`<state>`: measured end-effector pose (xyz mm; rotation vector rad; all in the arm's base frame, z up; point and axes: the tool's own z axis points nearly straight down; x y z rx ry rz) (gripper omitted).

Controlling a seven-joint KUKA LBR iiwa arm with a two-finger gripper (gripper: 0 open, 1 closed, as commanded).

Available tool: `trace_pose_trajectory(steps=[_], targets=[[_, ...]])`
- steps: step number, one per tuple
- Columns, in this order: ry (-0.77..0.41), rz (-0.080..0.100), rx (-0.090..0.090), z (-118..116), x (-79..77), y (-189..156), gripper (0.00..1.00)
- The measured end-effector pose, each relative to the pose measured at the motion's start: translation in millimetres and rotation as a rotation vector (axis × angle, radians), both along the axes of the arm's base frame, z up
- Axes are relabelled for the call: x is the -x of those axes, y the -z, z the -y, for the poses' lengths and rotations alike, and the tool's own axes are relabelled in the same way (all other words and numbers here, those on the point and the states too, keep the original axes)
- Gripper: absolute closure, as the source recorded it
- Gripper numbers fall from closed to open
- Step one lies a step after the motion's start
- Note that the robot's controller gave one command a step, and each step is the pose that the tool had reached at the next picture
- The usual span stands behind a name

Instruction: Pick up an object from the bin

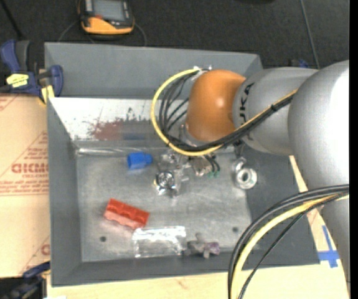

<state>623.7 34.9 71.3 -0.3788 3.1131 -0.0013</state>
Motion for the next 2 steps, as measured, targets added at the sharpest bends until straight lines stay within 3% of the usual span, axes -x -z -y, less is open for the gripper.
trace_pose_trajectory(steps=[1,2], targets=[[0.003,0.007,0.001,1,1.2,-103,1.00],[0.000,0.007,0.001,7,-8.6,-167,1.00]])
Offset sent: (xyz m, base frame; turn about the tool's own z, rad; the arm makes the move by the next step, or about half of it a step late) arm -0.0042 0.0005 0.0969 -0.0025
